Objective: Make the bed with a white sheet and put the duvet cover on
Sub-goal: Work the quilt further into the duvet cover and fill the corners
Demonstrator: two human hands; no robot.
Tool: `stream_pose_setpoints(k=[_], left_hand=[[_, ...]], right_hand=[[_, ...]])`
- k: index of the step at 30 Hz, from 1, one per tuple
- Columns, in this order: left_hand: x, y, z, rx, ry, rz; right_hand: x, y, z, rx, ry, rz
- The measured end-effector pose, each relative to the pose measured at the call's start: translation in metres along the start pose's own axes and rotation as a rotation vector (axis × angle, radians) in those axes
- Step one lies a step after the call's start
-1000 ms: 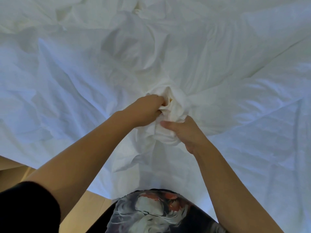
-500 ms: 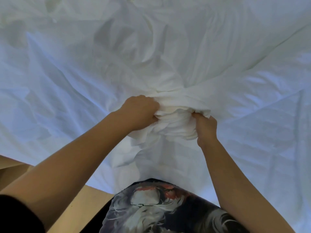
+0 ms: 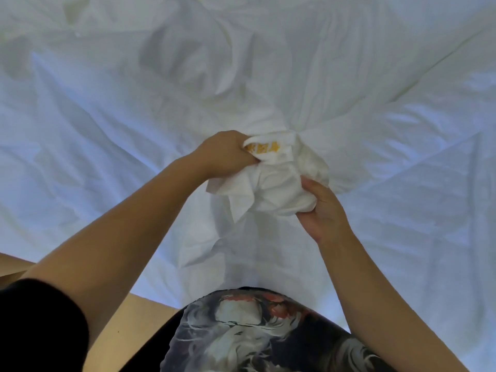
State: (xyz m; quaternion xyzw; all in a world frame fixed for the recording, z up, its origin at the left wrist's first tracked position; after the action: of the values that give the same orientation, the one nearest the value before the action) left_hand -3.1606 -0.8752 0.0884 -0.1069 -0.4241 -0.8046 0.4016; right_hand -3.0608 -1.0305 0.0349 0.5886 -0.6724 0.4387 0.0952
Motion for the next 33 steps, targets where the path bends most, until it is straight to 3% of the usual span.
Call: stream_pose_setpoints(k=[3, 7, 10, 12, 14, 16, 20, 22, 24, 28, 33], left_hand=[[0.0, 0.007, -0.001, 0.137, 0.02, 0.038], [-0.003, 0.007, -0.003, 0.218, 0.03, 0.068], [-0.002, 0.008, -0.002, 0.286, 0.046, 0.065], [-0.001, 0.01, 0.001, 0.225, 0.047, 0.01], [-0.002, 0.008, 0.004, 0.132, 0.029, -0.038], [-0.002, 0.004, 0.009, 0.084, 0.006, -0.049], [-0.002, -0.005, 0.018, 0.047, -0.04, -0.018], [0.001, -0.006, 0.018, 0.02, -0.067, 0.001], [0.003, -0.003, 0.011, -0.109, -0.099, 0.027], [0.005, 0.014, -0.017, -0.703, -0.05, 0.018], [0.0, 0.027, -0.043, -0.819, 0.009, -0.003]], right_hand=[[0.002, 0.011, -0.008, -0.08, -0.02, -0.003], [0.007, 0.015, -0.023, 0.296, -0.087, 0.044], [0.006, 0.013, -0.025, 0.533, 0.031, 0.079], [0.001, 0.012, -0.022, 0.428, 0.112, 0.043], [-0.003, 0.013, -0.022, 0.155, 0.078, -0.056], [-0.005, 0.01, -0.014, 0.049, 0.071, -0.1], [-0.007, -0.016, 0.026, 0.473, 0.415, 0.129], [-0.01, -0.018, 0.032, 0.573, 0.545, 0.176], [-0.019, -0.013, 0.029, 0.608, 0.58, 0.192], [-0.025, -0.009, 0.016, 0.8, 0.519, 0.273], [-0.03, -0.013, 0.028, 0.787, 0.591, 0.274]])
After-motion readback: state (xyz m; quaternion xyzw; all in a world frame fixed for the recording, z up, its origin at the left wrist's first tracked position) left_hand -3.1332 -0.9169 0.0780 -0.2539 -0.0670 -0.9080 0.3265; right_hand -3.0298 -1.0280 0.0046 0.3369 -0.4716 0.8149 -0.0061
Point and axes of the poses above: each hand's wrist, its own x-axis away from the middle knuckle, its own z-axis out of the back of the hand, y = z × x, the point moved 4 cm from there along -x, towards the middle knuckle, and after that the axes turned 3 degrees about x, right-handed, at the moved point
